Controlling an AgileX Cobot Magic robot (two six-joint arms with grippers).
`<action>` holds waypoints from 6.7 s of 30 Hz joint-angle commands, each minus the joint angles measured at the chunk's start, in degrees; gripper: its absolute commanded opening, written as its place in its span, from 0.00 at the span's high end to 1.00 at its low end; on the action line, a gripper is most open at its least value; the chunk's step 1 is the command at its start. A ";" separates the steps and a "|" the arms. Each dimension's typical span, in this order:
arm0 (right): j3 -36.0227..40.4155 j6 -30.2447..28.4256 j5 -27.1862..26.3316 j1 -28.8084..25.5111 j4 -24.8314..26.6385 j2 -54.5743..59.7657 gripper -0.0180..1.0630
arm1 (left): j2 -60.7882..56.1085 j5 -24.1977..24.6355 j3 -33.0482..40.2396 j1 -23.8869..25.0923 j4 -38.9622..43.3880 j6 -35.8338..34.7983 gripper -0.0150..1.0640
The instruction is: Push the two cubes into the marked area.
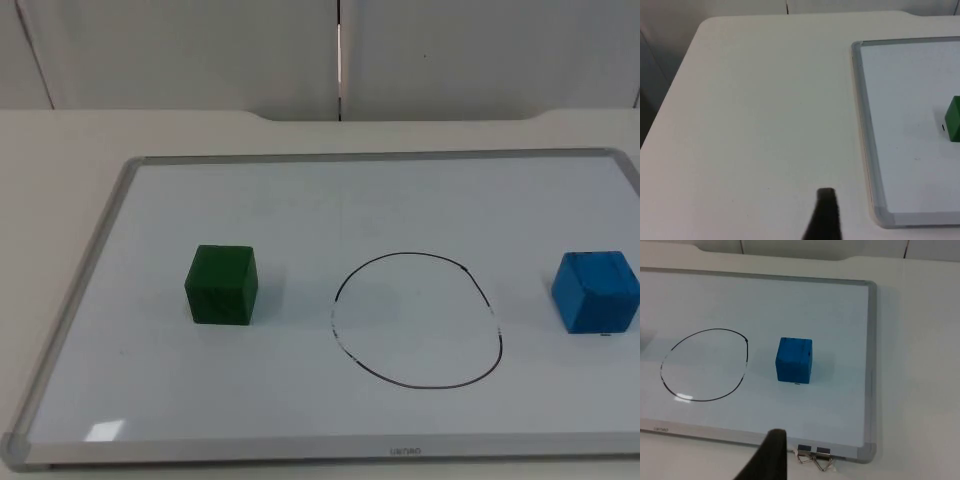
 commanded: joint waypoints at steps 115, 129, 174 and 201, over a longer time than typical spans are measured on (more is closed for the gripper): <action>0.35 -0.44 -0.47 -0.31 0.29 -0.17 0.01 | 96.98 -37.08 -11.73 -8.59 -94.86 81.55 0.99; 0.35 -0.44 -0.47 -0.31 0.29 -0.17 0.01 | 104.62 -44.06 -14.44 -8.59 -100.26 85.50 0.99; 0.35 -0.44 -0.47 -0.31 0.29 -0.17 0.01 | 114.02 -39.63 -19.14 -13.73 -100.26 85.78 0.99; 0.35 -0.44 -0.47 -0.31 0.29 -0.17 0.01 | 114.74 -40.45 -21.28 -17.58 -100.26 83.85 0.99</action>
